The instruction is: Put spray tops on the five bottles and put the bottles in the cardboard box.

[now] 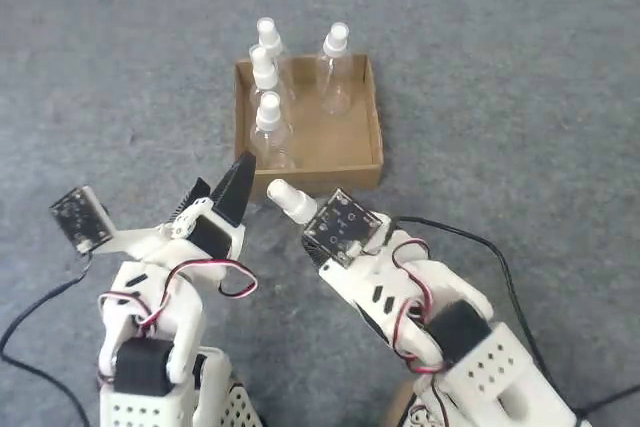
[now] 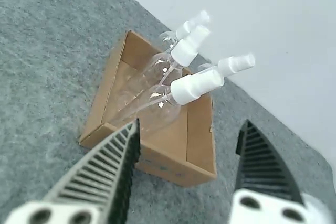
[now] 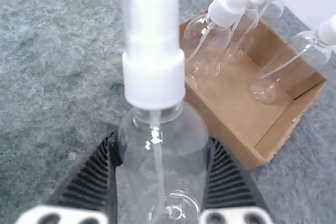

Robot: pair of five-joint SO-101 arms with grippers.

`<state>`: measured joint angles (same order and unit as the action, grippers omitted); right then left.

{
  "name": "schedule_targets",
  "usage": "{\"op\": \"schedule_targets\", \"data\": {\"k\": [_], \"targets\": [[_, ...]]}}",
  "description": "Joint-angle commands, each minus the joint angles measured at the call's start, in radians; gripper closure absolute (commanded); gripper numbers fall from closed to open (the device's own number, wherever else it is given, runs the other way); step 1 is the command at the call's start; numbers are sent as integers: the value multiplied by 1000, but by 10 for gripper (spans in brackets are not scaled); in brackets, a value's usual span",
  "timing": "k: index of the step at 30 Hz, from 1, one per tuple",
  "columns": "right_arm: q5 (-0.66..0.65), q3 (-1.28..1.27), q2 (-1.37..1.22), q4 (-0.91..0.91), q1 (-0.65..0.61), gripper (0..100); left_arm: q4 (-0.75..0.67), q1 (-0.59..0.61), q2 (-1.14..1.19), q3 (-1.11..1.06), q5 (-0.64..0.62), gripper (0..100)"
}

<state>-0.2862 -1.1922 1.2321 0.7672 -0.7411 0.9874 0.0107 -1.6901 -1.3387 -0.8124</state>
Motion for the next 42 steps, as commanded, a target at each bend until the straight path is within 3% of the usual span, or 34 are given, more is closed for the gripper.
{"op": "schedule_targets", "data": {"k": [1, 21, 30, 36, 42], "targets": [[3, -17, 147, 19, -7, 992, -38, 2, -12, 8, -6, 728], [2, -114, 266, -42, -41, 992, 74, -364, -12, 13, 35, 728], [2, -115, 266, -42, -39, 992, 75, -359, -14, 15, 34, 728], [2, -115, 266, -42, -38, 992, 78, -206, -14, 71, 32, 728], [2, -115, 266, -42, -38, 992, 72, -126, -14, 79, 32, 728]]}}
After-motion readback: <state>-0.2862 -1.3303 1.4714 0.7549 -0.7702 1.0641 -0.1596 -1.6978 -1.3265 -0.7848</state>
